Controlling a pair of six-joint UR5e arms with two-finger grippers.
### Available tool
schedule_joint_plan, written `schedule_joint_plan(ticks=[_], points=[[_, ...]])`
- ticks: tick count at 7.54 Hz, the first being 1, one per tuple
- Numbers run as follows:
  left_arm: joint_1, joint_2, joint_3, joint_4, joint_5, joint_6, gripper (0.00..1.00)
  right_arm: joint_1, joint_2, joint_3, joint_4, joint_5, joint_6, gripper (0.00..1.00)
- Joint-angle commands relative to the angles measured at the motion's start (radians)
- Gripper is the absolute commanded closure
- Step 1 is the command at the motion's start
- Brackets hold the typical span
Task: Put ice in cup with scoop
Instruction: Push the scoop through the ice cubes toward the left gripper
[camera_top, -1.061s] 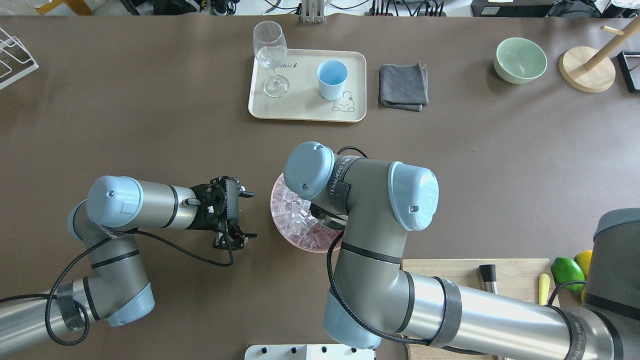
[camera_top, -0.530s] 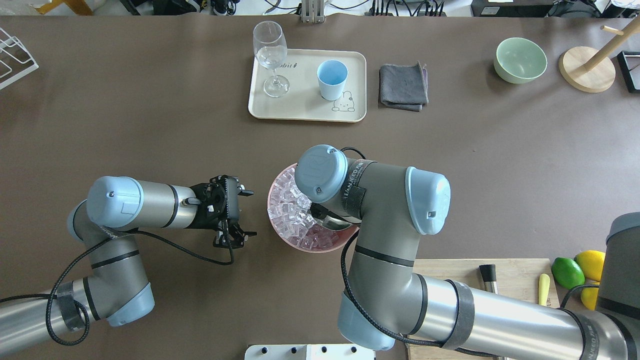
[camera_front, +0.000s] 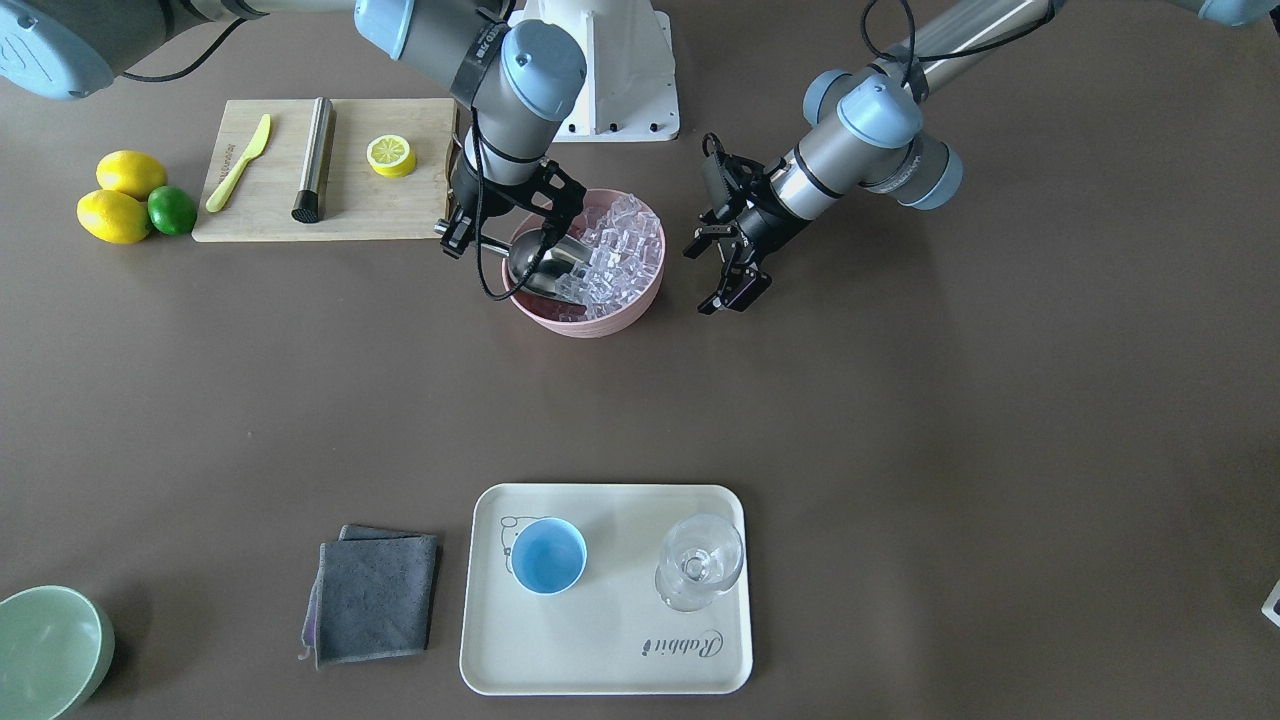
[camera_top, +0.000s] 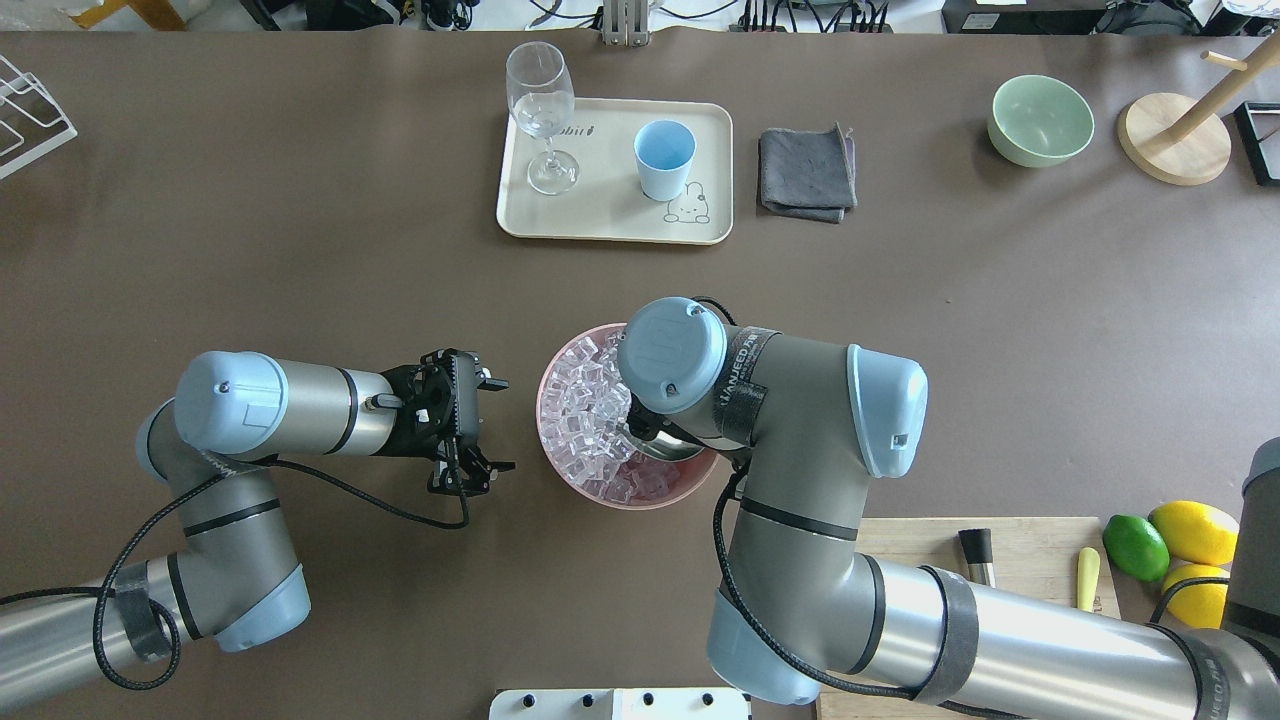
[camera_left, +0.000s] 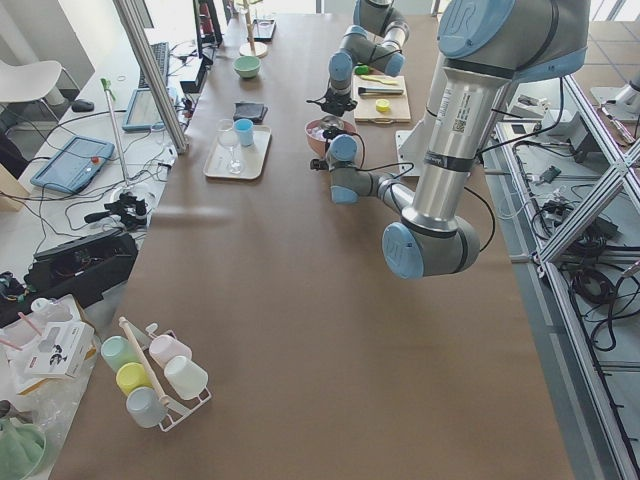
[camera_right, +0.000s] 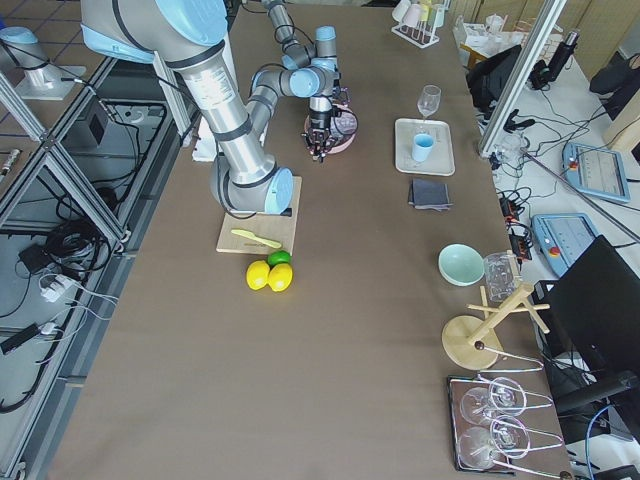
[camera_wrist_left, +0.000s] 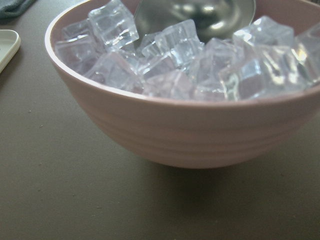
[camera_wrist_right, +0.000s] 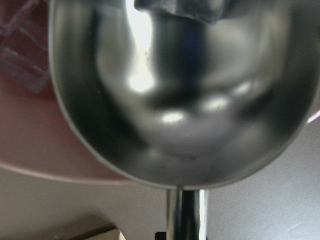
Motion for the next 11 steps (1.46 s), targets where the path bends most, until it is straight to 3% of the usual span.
schedule_joint_plan(ticks=[1, 5, 11], points=[[0.0, -0.002, -0.002, 0.002, -0.002, 0.002, 0.02, 0.001, -0.023, 0.03, 0.042, 0.0, 0.002, 1.0], [0.0, -0.002, -0.002, 0.002, 0.0, 0.002, 0.02, 0.002, -0.06, 0.104, 0.044, 0.002, 0.043, 1.0], [-0.002, -0.003, -0.012, 0.006, -0.006, 0.003, 0.02, 0.002, -0.132, 0.153, 0.2, 0.044, 0.084, 1.0]])
